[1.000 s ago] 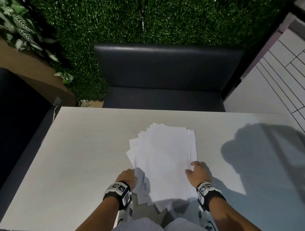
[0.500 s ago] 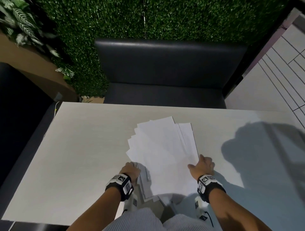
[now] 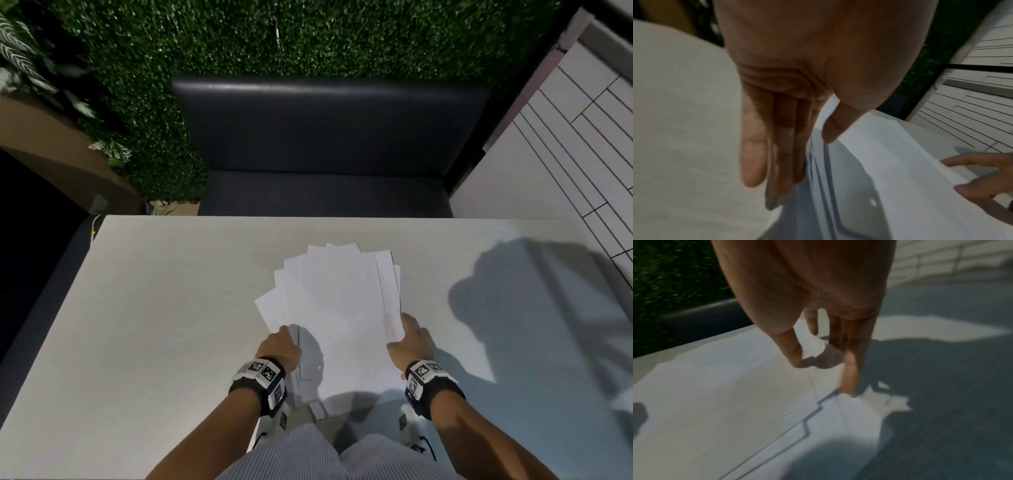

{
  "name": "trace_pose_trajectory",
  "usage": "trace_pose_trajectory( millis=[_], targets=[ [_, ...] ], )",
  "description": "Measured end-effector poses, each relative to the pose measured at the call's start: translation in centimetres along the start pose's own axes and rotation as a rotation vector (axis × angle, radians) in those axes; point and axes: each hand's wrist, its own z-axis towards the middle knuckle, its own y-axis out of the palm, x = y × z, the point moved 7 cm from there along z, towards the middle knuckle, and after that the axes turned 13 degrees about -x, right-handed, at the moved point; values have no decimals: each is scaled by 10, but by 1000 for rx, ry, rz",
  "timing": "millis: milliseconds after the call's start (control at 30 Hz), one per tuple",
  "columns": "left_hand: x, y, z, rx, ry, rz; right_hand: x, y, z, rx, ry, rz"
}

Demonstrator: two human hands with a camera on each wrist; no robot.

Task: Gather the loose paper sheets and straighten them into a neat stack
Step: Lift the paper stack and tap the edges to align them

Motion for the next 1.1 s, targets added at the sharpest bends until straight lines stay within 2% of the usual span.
trace_pose_trajectory(
  millis=[100,167,233,400,467,567,600,667,733,767,833,933,1000,1067,1100],
  targets=[
    [-11,-10,-1,104,-76,45,0,-14,-5,78,33,-123],
    [-24,-16,1,181,-134,-92,0,-19,-6,136,68,-204],
    [-29,-16,8,193,-164,-221,-4,-15,-4,105,55,-196],
    [-5,-3,18,55,34,-292,-20,-3,-12,-70,-35,-186],
    [-6,-6,20,116,45,-246,-19,-4,-12,-45,-2,-185],
    [-12,-19,15,279,-11,-98,-15,-16,-3,101,-1,-136],
    [-14,-19,13,264,-11,-135,-13,-18,-1,114,-16,-117],
    [-13,-10,12,137,11,-152,-10,-17,6,85,-44,-103],
    [-9,-3,6,28,26,-67,-7,-15,9,47,-56,-98],
    [-9,-3,4,16,21,-24,-5,-13,11,44,-44,-88],
    [-10,-10,-3,78,-23,-8,1,-13,14,70,5,-19],
    [-20,-23,0,232,-117,-180,0,-16,17,121,81,18],
    [-20,-23,10,214,-131,-334,-10,-12,17,78,86,-14],
    [-9,-16,19,131,-66,-471,-24,-1,17,-34,33,-68],
    [-1,-12,22,85,-30,-468,-30,4,17,-92,2,-94]
  ],
)
